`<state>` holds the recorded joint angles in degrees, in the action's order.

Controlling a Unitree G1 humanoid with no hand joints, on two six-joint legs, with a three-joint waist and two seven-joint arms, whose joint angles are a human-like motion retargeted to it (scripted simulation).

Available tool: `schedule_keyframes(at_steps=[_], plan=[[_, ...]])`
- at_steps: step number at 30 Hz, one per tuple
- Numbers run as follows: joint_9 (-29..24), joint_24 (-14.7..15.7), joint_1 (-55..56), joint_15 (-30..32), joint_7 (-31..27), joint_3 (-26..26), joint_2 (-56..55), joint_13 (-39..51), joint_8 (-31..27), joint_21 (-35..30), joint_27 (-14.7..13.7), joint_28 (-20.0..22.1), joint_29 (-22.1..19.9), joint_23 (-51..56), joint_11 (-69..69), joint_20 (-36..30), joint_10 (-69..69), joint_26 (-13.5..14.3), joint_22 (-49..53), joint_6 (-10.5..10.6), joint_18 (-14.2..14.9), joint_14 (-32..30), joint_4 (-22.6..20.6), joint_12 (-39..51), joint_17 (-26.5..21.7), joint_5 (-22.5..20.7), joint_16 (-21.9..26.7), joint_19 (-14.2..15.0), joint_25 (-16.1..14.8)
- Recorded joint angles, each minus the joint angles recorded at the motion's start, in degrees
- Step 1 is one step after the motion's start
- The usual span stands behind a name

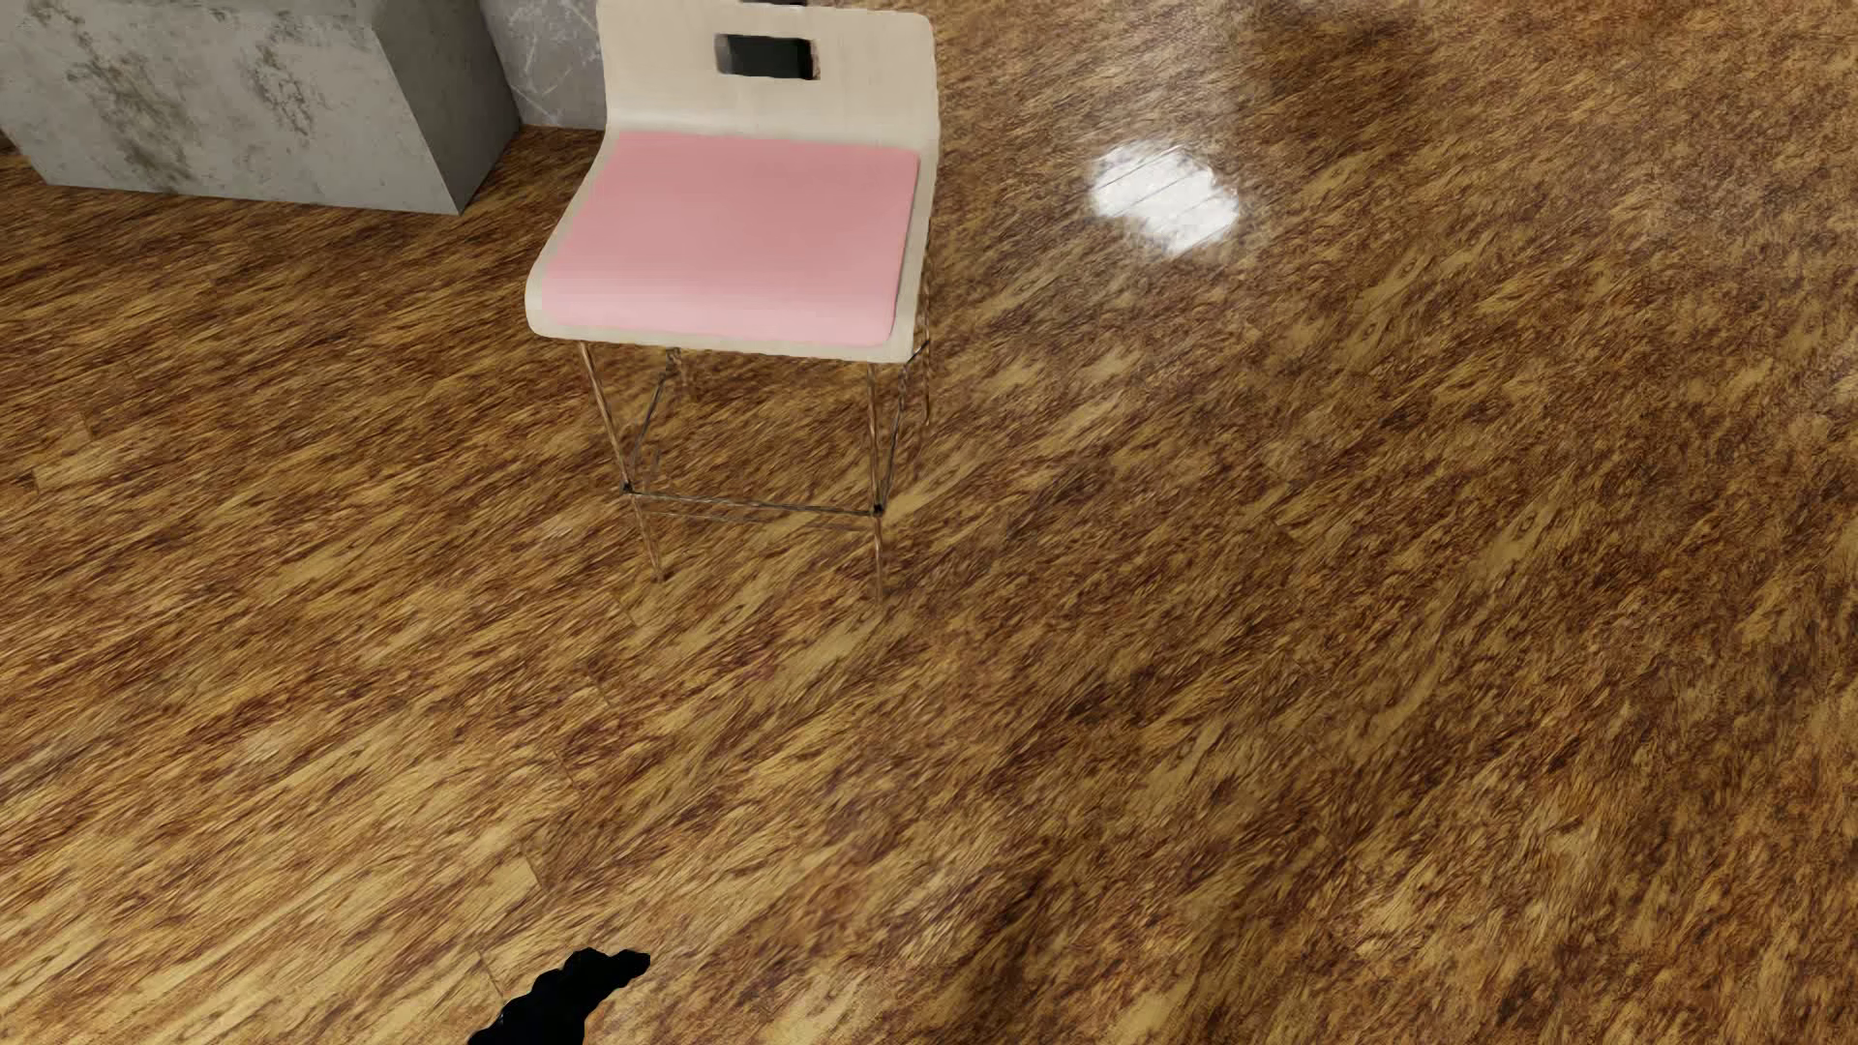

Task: Move towards the light red stool

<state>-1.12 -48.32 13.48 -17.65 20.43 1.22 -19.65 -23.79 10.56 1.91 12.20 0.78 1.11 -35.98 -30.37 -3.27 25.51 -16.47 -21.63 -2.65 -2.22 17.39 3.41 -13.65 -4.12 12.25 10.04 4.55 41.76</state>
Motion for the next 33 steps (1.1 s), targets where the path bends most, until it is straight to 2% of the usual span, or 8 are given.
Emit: schedule_keyframes(at_steps=[4, 8, 11, 17, 21, 26, 33], plan=[[-0.3, -3.14, -0.87, -0.08, 2.99, -0.38, -1.15, -0.34, -3.13, 1.01, -0.92, -5.0, -2.52, 4.21, -1.66, -4.18, 0.97, 0.36, -2.39, -0.29, -0.58, 1.23, 0.75, 1.04, 0.15, -0.86, -2.44, 0.58, -0.85], [-0.56, -5.87, -1.2, -0.04, 4.87, -0.61, -1.6, -0.57, -5.07, 1.78, -0.22, -5.59, -2.43, 4.37, -1.44, -7.85, 1.13, 0.67, -3.44, -0.77, -0.9, 1.5, 1.34, 1.96, 0.84, -1.85, -4.0, 0.47, -2.06], [-0.84, -6.07, -0.75, 0.16, 5.48, -0.65, -1.7, -1.01, -5.58, 3.19, 0.36, -6.64, -2.46, 3.41, -0.64, -10.12, 1.6, 1.12, -3.53, -0.92, -1.18, 1.54, 1.89, 2.91, 1.71, -2.46, -3.61, 0.48, -3.94], [-1.17, -4.23, -0.3, 1.45, 6.07, -0.52, -1.22, -1.32, -5.78, 4.08, 1.31, -5.87, -2.31, 1.07, 2.04, -10.13, 1.33, 0.1, -4.52, -0.5, -1.15, 1.15, 2.82, 4.15, 2.05, -3.61, -2.62, 0.62, -3.59], [-1.3, -5.39, 0.12, 2.06, 6.69, -0.31, -1.78, -0.81, -6.3, 3.48, 0.52, -6.17, -2.26, 1.3, 2.6, -11.05, 1.06, -0.59, -5.51, -0.17, -1.28, 0.85, 3.08, 3.9, 2.04, -4.03, -0.92, 0.66, -3.3], [-1.18, -5.17, 0.59, 2.65, 7.41, 0.04, -2.65, -0.58, -6.99, 3.06, -0.53, -7.01, -2.64, 3.51, 2.93, -12.29, 0.55, -0.41, -5.67, 0.21, -1.49, 0.54, 2.81, 3.31, 1.79, -4.01, 0.6, 0.8, -3.17], [-0.83, -2.31, 0.51, 3.01, 8.22, -0.02, -3.07, -0.63, -7.76, 2.39, -0.08, -6.46, -2.25, 2.93, 3.19, -13.77, 0.13, -0.59, -7.88, 0.72, -1.82, 0.57, 2.54, 4.97, 0.75, -3.98, 0.54, 1.17, -3.01]])
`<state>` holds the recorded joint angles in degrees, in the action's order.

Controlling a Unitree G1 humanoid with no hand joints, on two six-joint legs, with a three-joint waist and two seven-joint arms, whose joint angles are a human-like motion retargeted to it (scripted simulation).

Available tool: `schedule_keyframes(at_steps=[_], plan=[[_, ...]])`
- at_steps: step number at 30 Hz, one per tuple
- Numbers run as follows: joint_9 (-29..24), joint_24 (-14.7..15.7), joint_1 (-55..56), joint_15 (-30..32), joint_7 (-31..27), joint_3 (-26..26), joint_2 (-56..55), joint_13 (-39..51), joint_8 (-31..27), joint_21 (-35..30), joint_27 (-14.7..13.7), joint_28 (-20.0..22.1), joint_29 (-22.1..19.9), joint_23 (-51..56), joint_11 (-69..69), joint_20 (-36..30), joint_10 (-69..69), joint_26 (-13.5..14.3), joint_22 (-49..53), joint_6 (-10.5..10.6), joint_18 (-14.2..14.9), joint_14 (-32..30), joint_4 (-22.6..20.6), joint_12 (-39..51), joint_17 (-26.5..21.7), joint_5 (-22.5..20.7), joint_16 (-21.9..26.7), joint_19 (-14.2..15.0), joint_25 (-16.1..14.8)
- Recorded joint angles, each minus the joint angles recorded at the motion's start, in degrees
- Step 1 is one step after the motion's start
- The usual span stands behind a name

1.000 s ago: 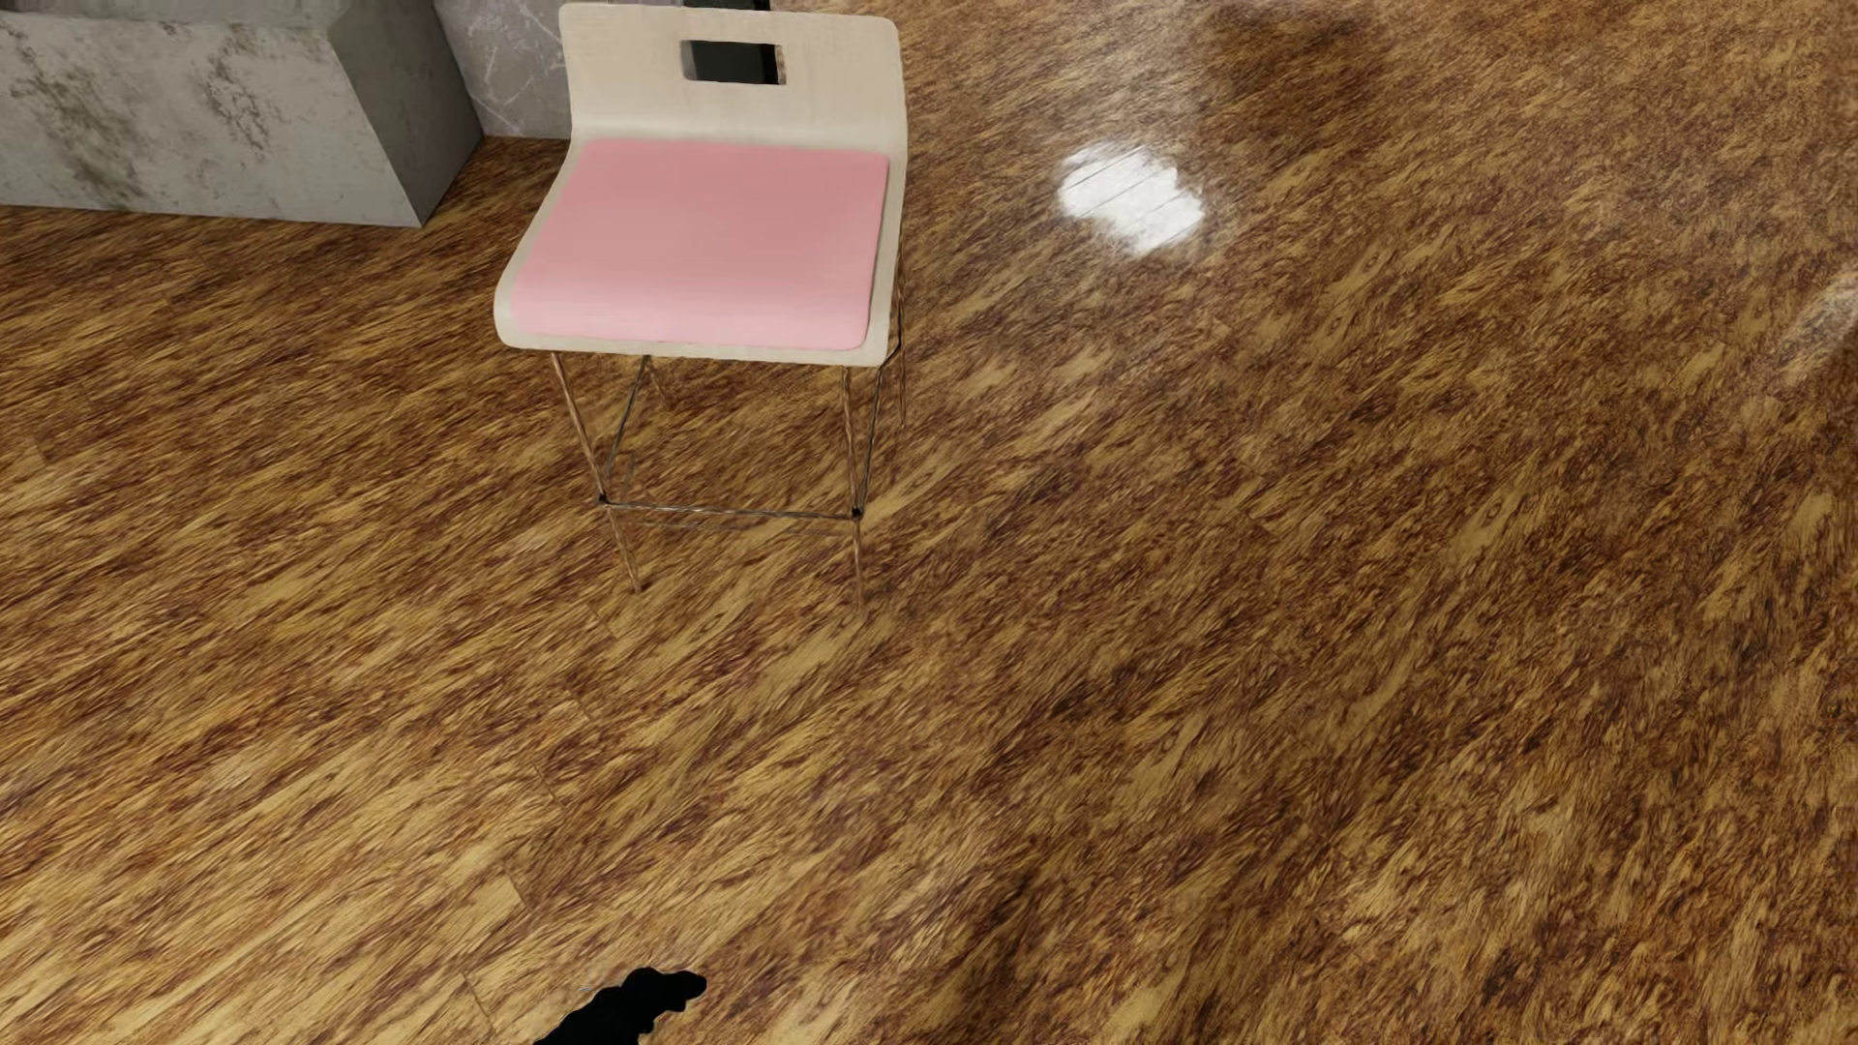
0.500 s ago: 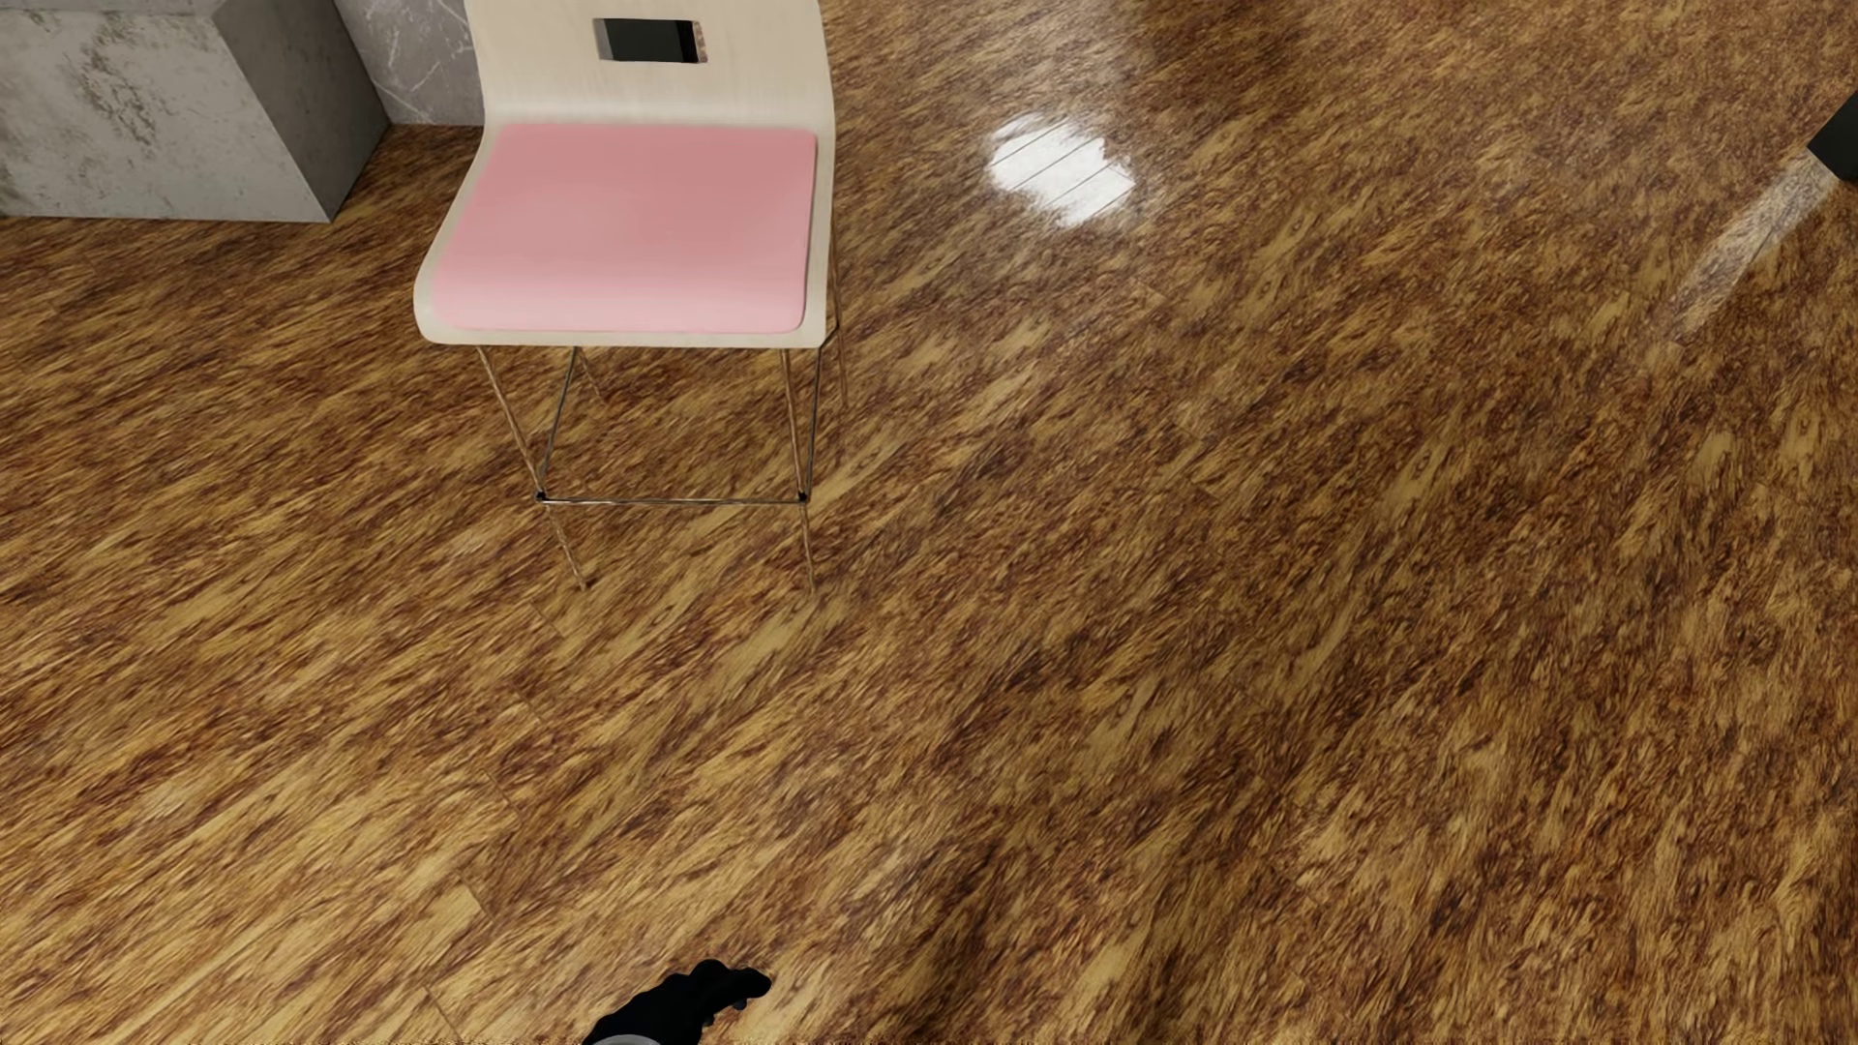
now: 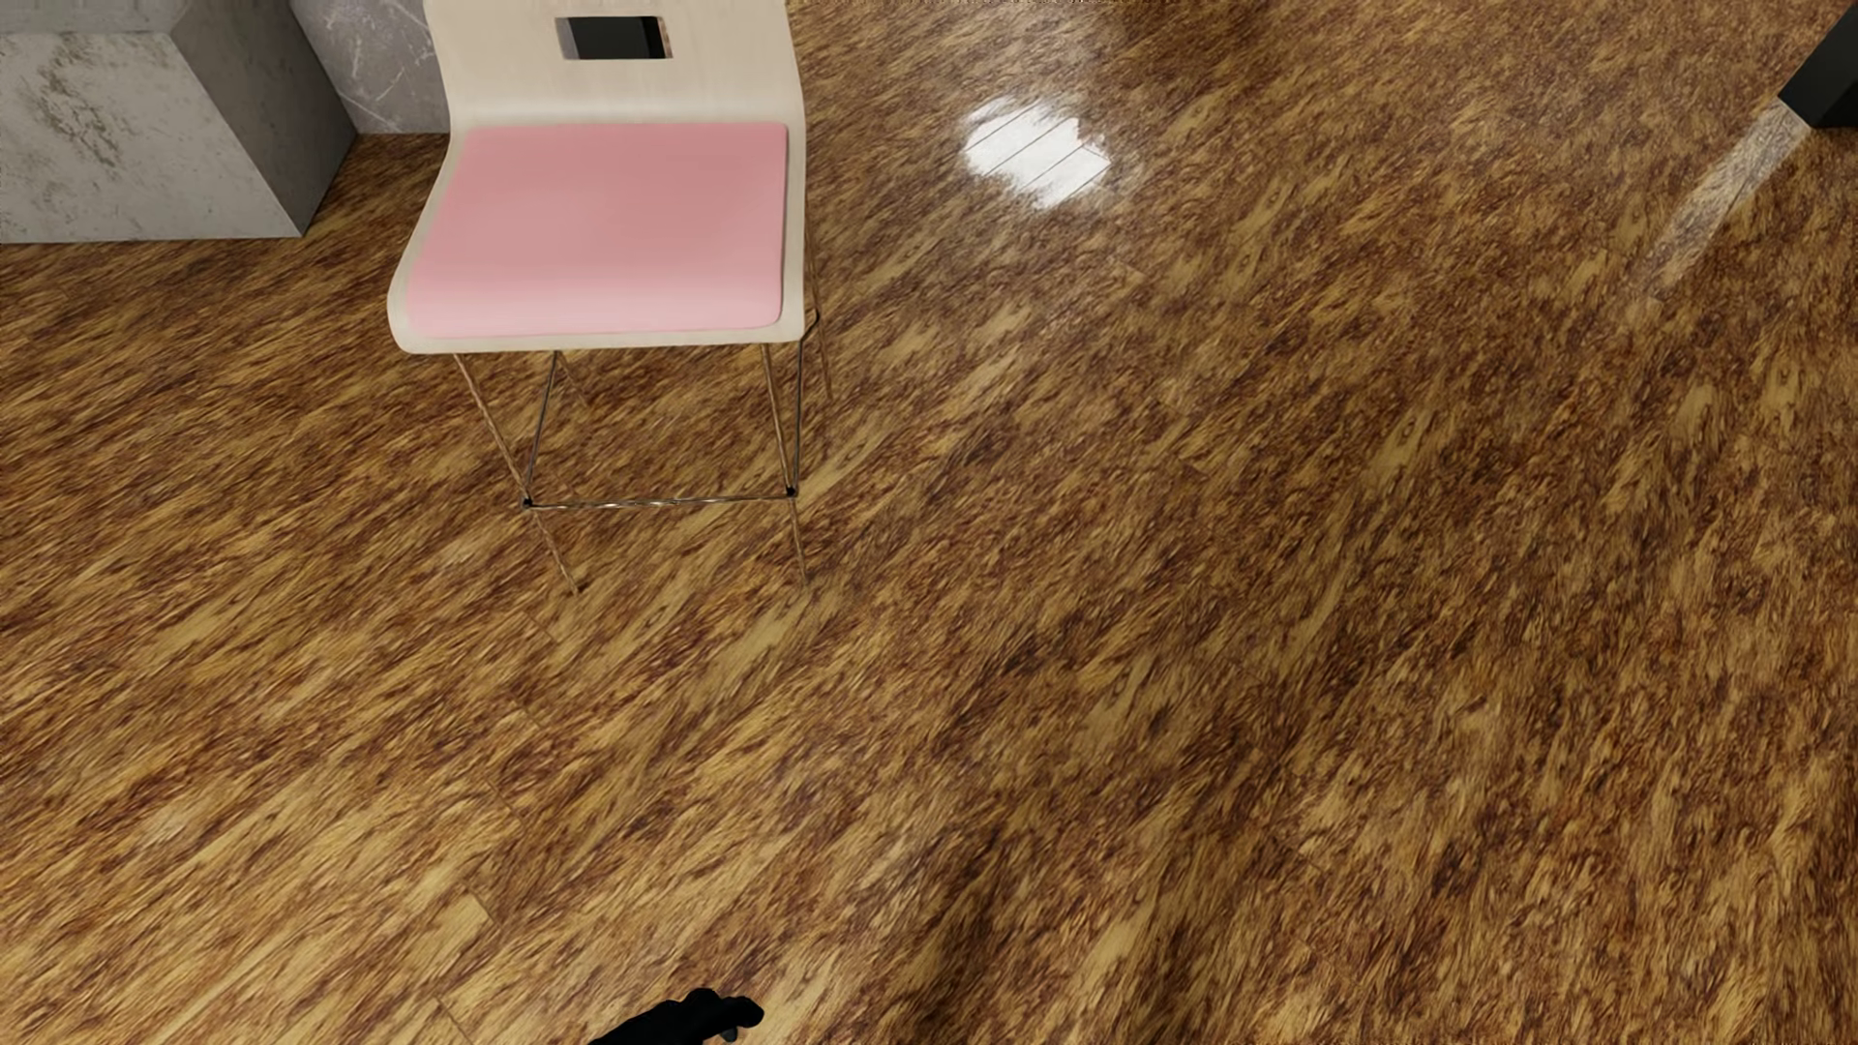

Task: Move towards the light red stool

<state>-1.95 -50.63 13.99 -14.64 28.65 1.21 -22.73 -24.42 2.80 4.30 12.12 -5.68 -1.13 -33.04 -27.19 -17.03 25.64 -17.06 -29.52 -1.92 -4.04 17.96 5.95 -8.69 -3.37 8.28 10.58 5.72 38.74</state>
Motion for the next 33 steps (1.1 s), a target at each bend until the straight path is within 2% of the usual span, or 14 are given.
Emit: schedule_keyframes(at_steps=[7, 9, 12, 15, 20, 22, 25, 26, 28, 29, 32, 33], plan=[[0.07, 1.94, -0.64, -0.28, 0.47, 0.0, 0.34, -0.1, -0.41, 1.57, 0.15, 0.63, -0.55, 0.47, -0.23, -1.39, 0.07, -0.15, -1.09, 0.08, 0.03, 0.34, 0.16, 0.6, 0.96, -0.21, -0.17, 0.1, -1.28], [0.05, 4.0, -0.91, -0.26, 0.48, -0.03, 0.52, -0.2, -0.4, 2.46, 0.27, 1.44, -0.6, 0.56, -0.18, -1.01, -0.18, -0.55, -2.81, 0.08, 0.07, 0.29, 0.12, 1.28, 1.58, -0.22, -0.81, 0.14, -1.56], [0.11, 9.52, -1.23, -0.06, 0.3, -0.06, 1.08, 0.02, -0.11, 3.35, 0.56, 3.26, -0.48, -0.04, 0.52, -0.26, -0.72, -2.55, -9.92, 0.1, 0.08, 0.13, 0.03, 4.17, 2.23, -0.23, -2.25, 0.29, -1.62], [0.07, 10.96, -1.18, -0.28, 0.17, 0.03, 1.42, 0.79, 0.22, 3.78, 0.48, 3.57, -0.34, -0.62, 1.12, -3.0, -0.74, -4.44, -17.06, 0.12, 0.1, 0.32, 0.09, 6.76, 2.39, -0.2, -2.38, 0.84, -1.53], [-0.06, 13.32, -0.45, 0.07, -1.73, -0.39, 3.81, 0.85, 2.73, 3.97, -0.29, 4.73, -0.63, -0.9, 4.41, -5.04, 0.44, -1.96, -16.23, 0.54, -0.53, 1.81, -0.11, 5.28, 2.42, 0.69, -0.85, 3.07, -1.31], [0.02, 13.79, -0.42, 0.46, -3.69, -0.73, 5.28, 0.48, 4.76, 3.83, 0.23, 5.38, -0.81, -2.19, 5.48, -5.02, 0.24, -1.69, -14.87, 0.94, -1.01, 2.02, -1.36, 4.58, 2.09, 1.98, -0.65, 2.93, -1.19], [-0.09, 13.08, 0.38, -1.45, -7.29, -0.63, 2.06, 0.35, 7.7, 3.46, 1.15, 5.49, -0.35, -3.63, -4.62, -5.95, 1.71, -1.61, -13.5, 0.89, -2.02, 3.09, -4.89, 4.31, 0.44, 6.83, -0.89, 0.54, -0.57], [-0.2, 12.72, 0.66, -0.03, -8.55, -0.23, -0.45, 0.34, 8.81, 3.86, 1.24, 5.4, -0.43, -3.48, -10.59, -6.14, 2.5, -1.6, -12.96, 0.57, -2.35, 3.58, -6.24, 4.17, 0.3, 9.18, -0.82, -1.83, -0.87], [-0.4, 12.55, 0.71, 0.66, -11.13, 1.1, -4.85, 0.32, 11.46, 4.41, 1.05, 4.96, -1.11, -2.78, -20.34, -5.72, 3.56, -1.83, -11.56, -0.29, -2.77, 4.39, -8.84, 3.59, 0.67, 12.74, -0.5, -12.49, -1.62], [-0.52, 12.3, 0.28, 0.23, -12.73, 2.02, -7.63, 0.25, 8.7, 4.06, 0.7, 4.58, -1.33, -2.39, -24.43, -5.58, 3.52, -1.95, -10.65, -0.53, -2.85, 4.58, -9.84, 3.3, 0.94, 10.63, -0.11, -12.35, -1.64], [-0.58, 11.25, -1.38, 1.09, -17.07, 3.48, -13.49, -0.79, -1.88, 2.2, -0.86, 3.45, -0.98, -0.53, -26.29, -6.3, 2.71, -1.37, -7.54, -0.53, -2.8, 5.03, -11.49, 3.33, 1.57, -2.69, 1.37, 0.65, -1.38], [-0.52, 11.12, -1.86, 1.28, -18.28, 3.5, -14.11, -1.21, -3.0, 1.76, -1.24, 3.07, -0.99, 0.09, -23.12, -6.63, 2.36, -1.12, -6.53, -0.43, -2.81, 5.21, -11.79, 3.74, 1.74, -5.88, 1.74, 3.06, -1.42]])
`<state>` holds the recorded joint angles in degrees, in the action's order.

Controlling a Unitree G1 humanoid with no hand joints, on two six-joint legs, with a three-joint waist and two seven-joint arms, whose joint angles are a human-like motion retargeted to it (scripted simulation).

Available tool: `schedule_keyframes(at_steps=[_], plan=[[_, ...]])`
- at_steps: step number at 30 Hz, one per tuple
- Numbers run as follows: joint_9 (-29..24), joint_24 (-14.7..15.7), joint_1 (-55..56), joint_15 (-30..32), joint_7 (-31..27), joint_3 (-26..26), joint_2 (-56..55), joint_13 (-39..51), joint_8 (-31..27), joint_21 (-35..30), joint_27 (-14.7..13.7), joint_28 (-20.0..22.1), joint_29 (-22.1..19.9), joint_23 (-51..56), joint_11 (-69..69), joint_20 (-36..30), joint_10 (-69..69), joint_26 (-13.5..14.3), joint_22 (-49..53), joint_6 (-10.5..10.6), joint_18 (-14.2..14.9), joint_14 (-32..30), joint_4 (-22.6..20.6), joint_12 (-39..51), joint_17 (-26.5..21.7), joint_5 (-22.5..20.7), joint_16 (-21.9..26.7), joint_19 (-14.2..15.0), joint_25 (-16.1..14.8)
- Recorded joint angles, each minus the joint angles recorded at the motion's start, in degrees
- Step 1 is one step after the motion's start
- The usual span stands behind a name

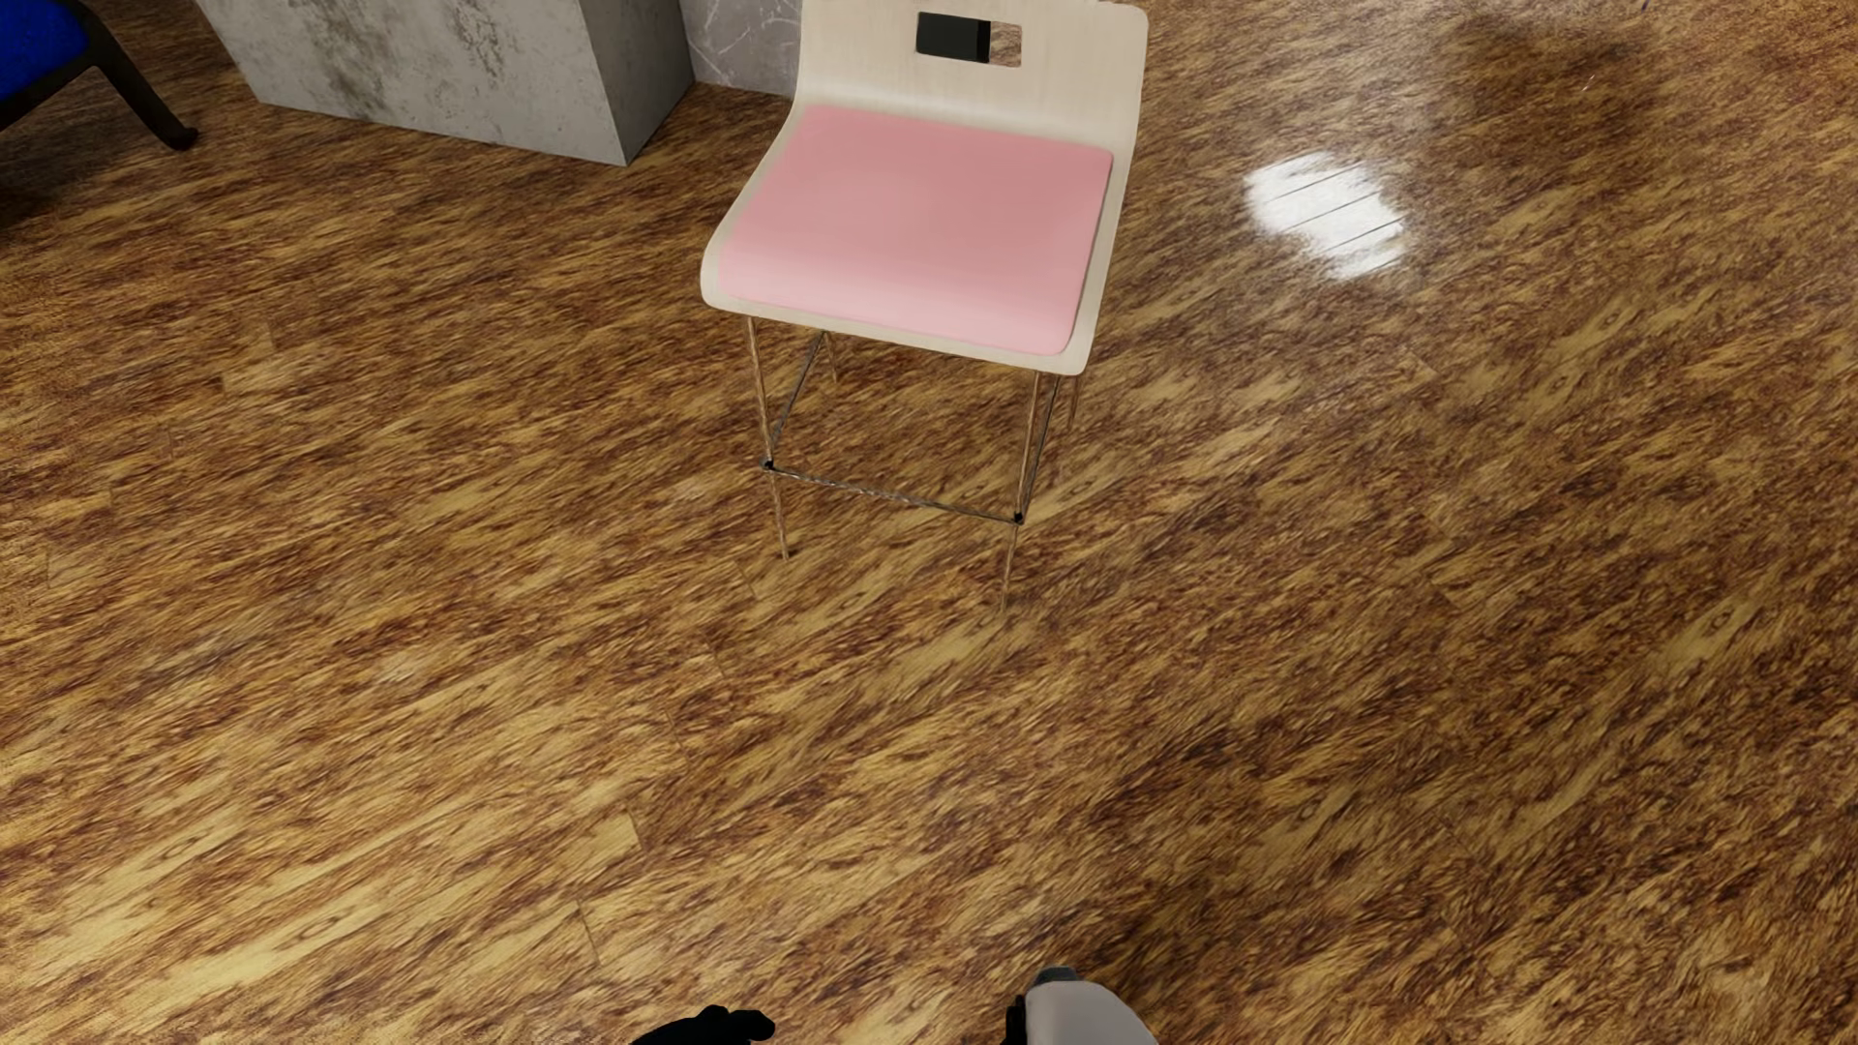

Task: Move towards the light red stool

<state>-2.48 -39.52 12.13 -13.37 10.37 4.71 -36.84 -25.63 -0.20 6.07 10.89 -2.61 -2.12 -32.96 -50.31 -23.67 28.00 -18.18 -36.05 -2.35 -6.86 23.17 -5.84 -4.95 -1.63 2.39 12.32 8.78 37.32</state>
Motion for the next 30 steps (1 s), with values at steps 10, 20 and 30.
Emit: schedule_keyframes(at_steps=[10, 20, 30], plan=[[0.92, 4.94, -3.34, 2.2, -7.33, -0.74, 10.05, 2.16, 18.61, -0.37, 3.64, 5.55, -0.53, -3.79, 24.54, 0.93, 6.47, -1.26, -5.36, 0.39, 0.36, -1.83, -3.22, 3.62, -1.2, 0.85, -2.66, -17.04, 0.12], [-0.7, 7.64, 16.65, -2.48, -0.86, -1.1, 17.47, 7.16, 20.88, -1.87, -1.86, 3.34, -3.87, 3.68, 26.43, 1.64, 35.42, -3.45, -10.79, 3.11, 13.93, -9.19, 17.09, -3.01, -0.03, -0.3, 2.17, -14.26, -1.09], [-0.31, 5.71, 8.45, -2.85, -6.15, -2.81, 19.0, 7.19, 7.86, -1.6, 1.55, 2.61, -3.78, -0.8, 27.35, 0.84, -0.06, -2.89, -9.18, 3.41, 7.87, -9.34, 11.5, -1.8, -0.54, -0.41, -1.56, -8.01, -1.32]])
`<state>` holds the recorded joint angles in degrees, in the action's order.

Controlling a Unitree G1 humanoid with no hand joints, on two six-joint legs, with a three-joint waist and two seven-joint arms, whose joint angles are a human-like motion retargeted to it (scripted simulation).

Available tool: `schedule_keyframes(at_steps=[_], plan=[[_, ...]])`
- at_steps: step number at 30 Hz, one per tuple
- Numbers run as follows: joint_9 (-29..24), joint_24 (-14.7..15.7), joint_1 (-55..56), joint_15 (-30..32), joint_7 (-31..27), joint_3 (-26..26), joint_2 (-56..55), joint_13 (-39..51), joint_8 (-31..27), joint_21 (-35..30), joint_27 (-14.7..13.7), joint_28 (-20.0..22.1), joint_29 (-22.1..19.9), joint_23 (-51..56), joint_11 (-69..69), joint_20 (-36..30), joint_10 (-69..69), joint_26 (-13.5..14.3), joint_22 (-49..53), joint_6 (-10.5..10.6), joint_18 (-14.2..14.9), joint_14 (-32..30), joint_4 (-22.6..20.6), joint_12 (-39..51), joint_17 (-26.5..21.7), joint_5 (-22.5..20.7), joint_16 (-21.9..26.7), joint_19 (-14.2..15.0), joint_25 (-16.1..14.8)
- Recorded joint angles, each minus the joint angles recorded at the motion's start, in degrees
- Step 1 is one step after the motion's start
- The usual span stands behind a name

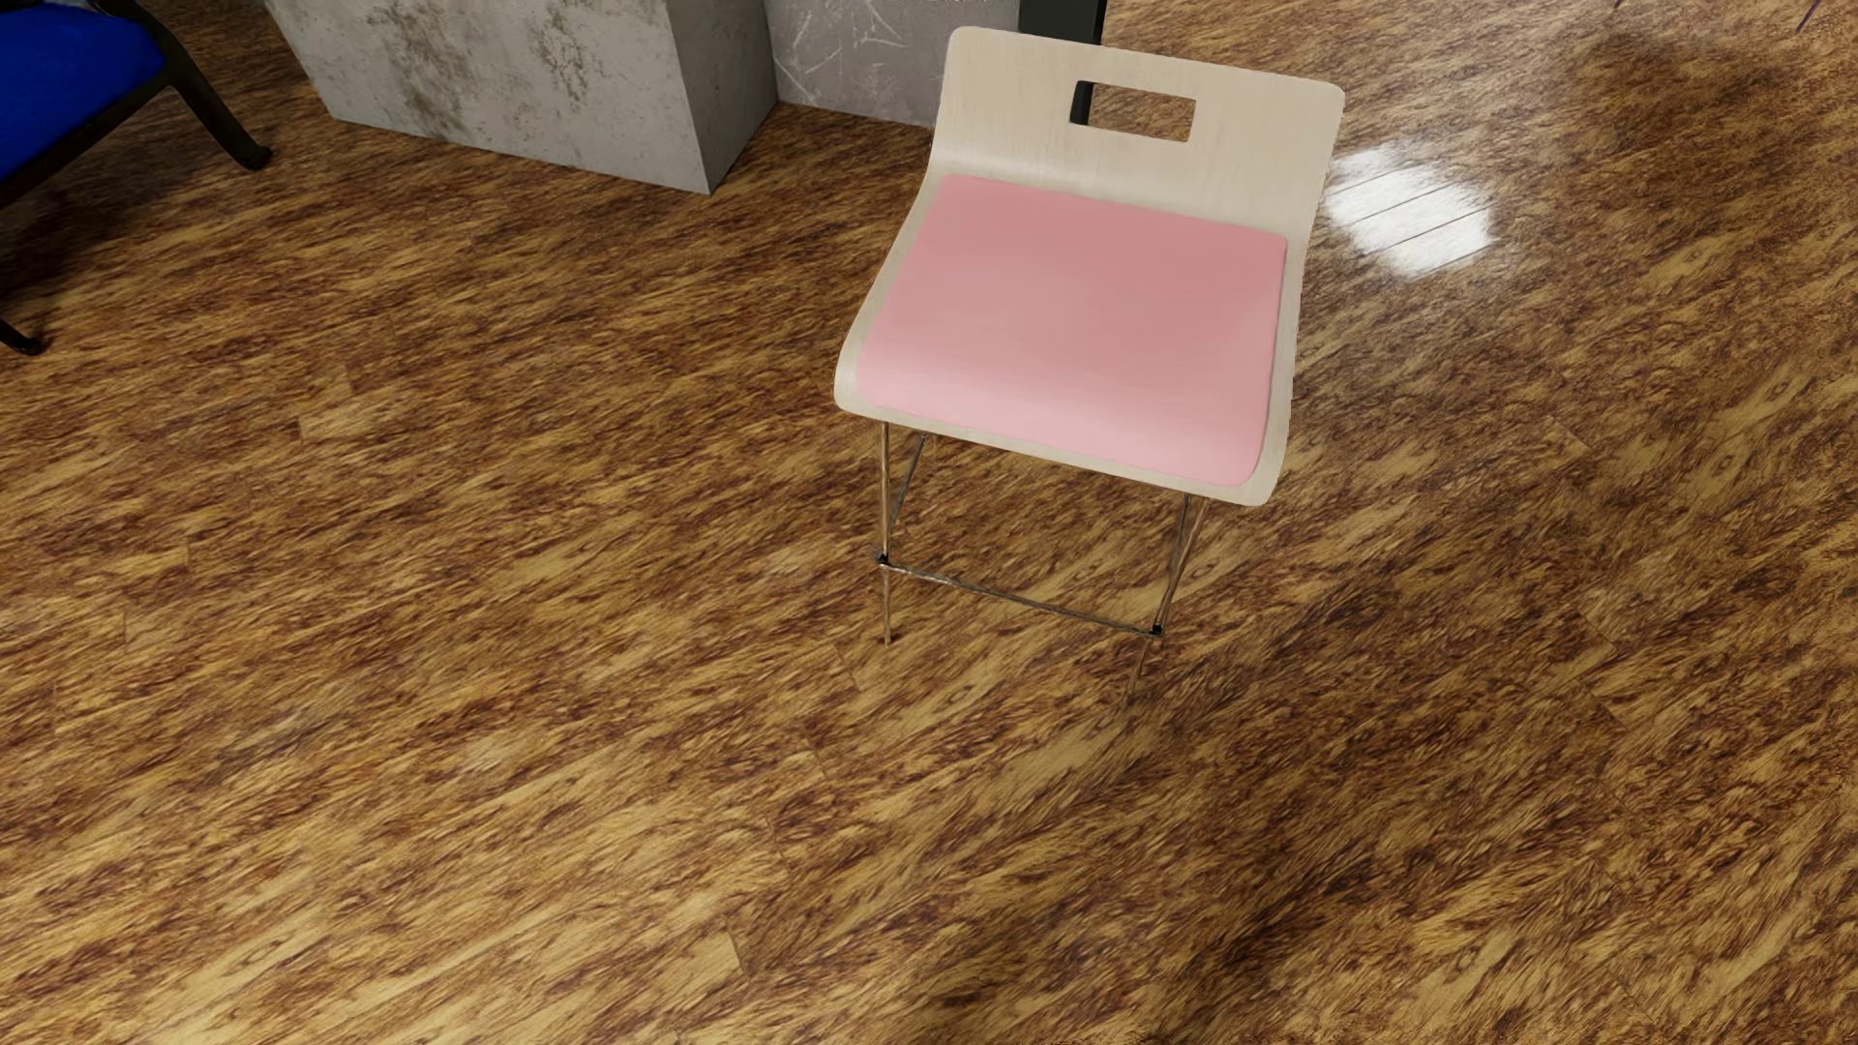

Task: Move towards the light red stool

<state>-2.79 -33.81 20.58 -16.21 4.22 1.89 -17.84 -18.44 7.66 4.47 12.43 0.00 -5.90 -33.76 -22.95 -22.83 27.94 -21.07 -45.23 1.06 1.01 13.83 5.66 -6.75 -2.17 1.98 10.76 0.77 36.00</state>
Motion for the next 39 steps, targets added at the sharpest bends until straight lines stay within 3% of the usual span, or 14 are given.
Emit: schedule_keyframes(at_steps=[4, 8, 11, 15, 20, 23, 25, 31, 33, 35, 36, 37, 38, 39], plan=[[0.06, -0.37, -3.54, 0.75, 7.84, 0.42, -1.47, -1.99, -7.17, -0.31, 0.15, 1.47, 1.81, -1.86, -0.38, -0.13, -3.47, 0.91, 0.73, -1.11, -1.75, 0.54, -0.16, 3.39, -0.73, 0.26, -0.04, 3.05, 0.15], [0.29, -0.26, -5.13, 1.72, 16.22, 0.71, -4.68, -2.83, -13.91, 2.3, 0.3, 1.38, 1.39, -1.54, -1.09, -0.84, -5.92, 1.03, -0.34, -2.33, -2.92, 0.87, 0.83, 7.43, 0.38, -1.23, 2.07, 6.14, -2.09], [0.4, -0.66, -4.9, 2.04, 21.23, 0.61, -7.12, -3.42, -10.79, 3.56, -0.26, -0.14, 1.52, -1.36, -1.27, -4.25, -5.02, 0.86, -3.13, -3.05, -3.35, 1.55, 2.67, 11.47, 0.84, -0.31, 5.02, 10.97, -1.36], [0.51, -0.91, -5.28, 1.29, 25.03, 0.11, -8.53, -3.93, -1.56, 4.21, -0.37, -0.11, 2.8, -3.18, -7.87, -8.37, -4.22, 0.52, -5.31, -3.38, -3.63, 1.84, 3.77, 16.1, -0.86, 6.57, 7.18, 8.01, 0.39], [0.65, 2.08, -5.4, -1.4, 24.71, -0.55, -5.37, -4.66, -6.95, 4.53, 0.36, 3.92, 3.99, -3.69, -10.58, -7.81, -3.43, 2.44, -1.93, -3.11, -2.96, 1.62, 3.88, 16.82, -2.39, 10.62, 5.6, 7.79, 1.91], [0.96, 2.39, -5.67, 1.18, 23.96, -1.27, -1.29, -4.12, -7.65, 3.42, -0.34, 4.35, 4.99, -3.09, -5.97, -8.64, -3.76, 3.94, 0.69, -3.14, -1.95, 0.97, 4.32, 14.96, -2.18, 11.37, 4.97, 7.68, 2.37], [1.25, 3.11, -6.28, 3.07, 23.92, -1.85, 1.1, -3.18, -5.75, 2.33, -0.61, 4.83, 4.98, -2.47, -2.02, -8.15, -4.41, 3.95, 1.54, -3.4, -0.98, 0.21, 4.85, 12.69, -2.13, 11.7, 4.3, 11.24, 3.49], [1.23, 5.54, -5.48, 0.25, 22.0, -2.26, 4.66, -0.28, -0.67, -0.75, -2.28, 5.13, 2.9, -0.06, 3.56, -4.19, -4.26, -1.58, -4.58, -3.51, 3.3, -3.4, 11.36, 5.96, 0.14, 5.76, 0.54, 5.86, 3.52], [0.78, 4.52, -3.18, -0.14, 19.37, -2.04, 4.47, 0.2, 1.12, -1.97, -2.67, 2.23, 2.21, 0.59, 3.81, -7.38, -3.14, -1.39, -6.56, -2.83, 4.53, -4.75, 14.37, 5.16, 0.5, 2.77, 0.3, 3.93, 3.94], [0.11, 5.61, -0.17, -0.78, 15.74, -1.95, 3.92, 0.8, 3.6, -2.13, -2.4, 5.45, 1.52, -0.5, 3.39, -7.45, -1.86, -1.0, -5.9, -1.94, 5.53, -5.98, 16.62, 4.51, 1.23, 0.41, 0.23, 2.3, 2.15], [-0.23, 5.37, 1.36, -1.19, 14.04, -2.06, 3.6, 1.05, 4.95, -2.47, -1.98, 7.34, 1.49, -1.51, 3.02, -7.59, -1.2, -1.01, -5.09, -1.42, 4.96, -6.48, 17.18, 4.51, 1.23, -0.32, 0.39, 1.63, 1.34], [-0.55, 4.59, 2.75, -1.54, 13.18, -2.27, 3.37, 1.24, 6.25, -3.29, -1.54, 7.77, 1.75, -2.56, 2.73, -8.03, -0.46, -1.23, -4.23, -0.89, 2.37, -6.89, 17.48, 4.84, 0.76, -0.71, 0.58, 1.05, 1.07], [-0.83, 3.57, 4.01, -1.78, 13.11, -2.55, 3.28, 1.74, 7.48, -4.54, -0.98, 7.16, 2.13, -3.81, 2.57, -8.29, 0.7, -1.65, -3.07, -0.38, -0.89, -6.78, 17.49, 5.2, 0.1, -0.82, 0.74, 0.55, 1.31], [-1.04, 2.51, 5.32, -1.93, 12.82, -2.88, 3.27, 2.17, 8.58, -5.74, -0.54, 6.42, 2.7, -4.94, 2.47, -8.48, 2.82, -2.06, -2.1, 0.06, -1.44, -5.14, 16.58, 5.77, -0.73, -0.69, 0.79, 0.1, 1.67]])
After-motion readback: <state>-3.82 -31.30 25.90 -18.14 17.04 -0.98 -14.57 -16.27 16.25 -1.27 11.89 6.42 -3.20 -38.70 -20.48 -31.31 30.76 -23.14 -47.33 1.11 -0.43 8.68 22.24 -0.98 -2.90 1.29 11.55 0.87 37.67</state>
